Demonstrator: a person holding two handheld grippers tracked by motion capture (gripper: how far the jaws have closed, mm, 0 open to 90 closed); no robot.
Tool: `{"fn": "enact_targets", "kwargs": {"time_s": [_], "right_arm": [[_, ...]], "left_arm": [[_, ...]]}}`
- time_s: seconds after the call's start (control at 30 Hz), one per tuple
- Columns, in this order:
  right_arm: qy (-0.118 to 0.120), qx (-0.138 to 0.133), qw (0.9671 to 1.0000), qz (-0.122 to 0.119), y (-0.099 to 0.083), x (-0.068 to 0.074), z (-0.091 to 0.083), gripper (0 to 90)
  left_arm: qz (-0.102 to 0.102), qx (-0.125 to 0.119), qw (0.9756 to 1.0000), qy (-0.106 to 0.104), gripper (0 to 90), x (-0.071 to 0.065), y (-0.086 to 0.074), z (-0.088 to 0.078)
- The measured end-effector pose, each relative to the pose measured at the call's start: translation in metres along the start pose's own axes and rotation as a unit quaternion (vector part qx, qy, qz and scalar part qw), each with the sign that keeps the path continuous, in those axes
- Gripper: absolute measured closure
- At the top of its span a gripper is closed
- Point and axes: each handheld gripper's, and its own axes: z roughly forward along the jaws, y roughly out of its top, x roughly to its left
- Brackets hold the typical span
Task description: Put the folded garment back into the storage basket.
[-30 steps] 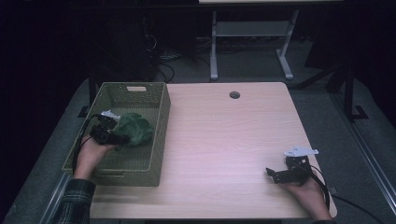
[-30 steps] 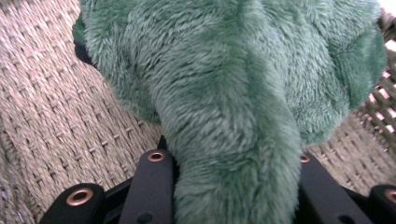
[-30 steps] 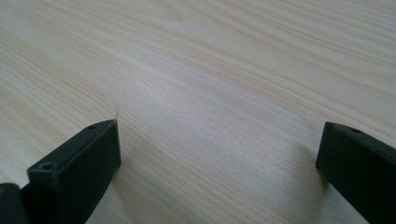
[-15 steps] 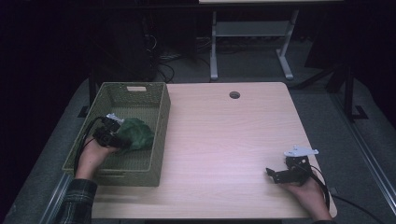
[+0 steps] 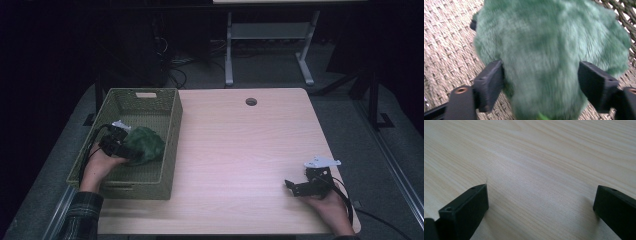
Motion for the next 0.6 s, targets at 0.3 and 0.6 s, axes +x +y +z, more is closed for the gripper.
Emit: {"fn": "enact_targets", "kwargs": {"time_s": [0.3, 0.6], "right_arm": [[0.0, 0.0, 1.0, 0.0, 0.0, 0.0, 0.0, 0.0], [0.0, 0.0, 1.0, 0.0, 0.0, 0.0, 0.0, 0.0]], "left_arm": [[0.001, -0.034, 0.9994, 0.011, 13.0, 0.001, 0.003, -0.009], [0.001, -0.066, 0.9978, 0.008, 13.2, -0.005, 0.013, -0.033]]}}
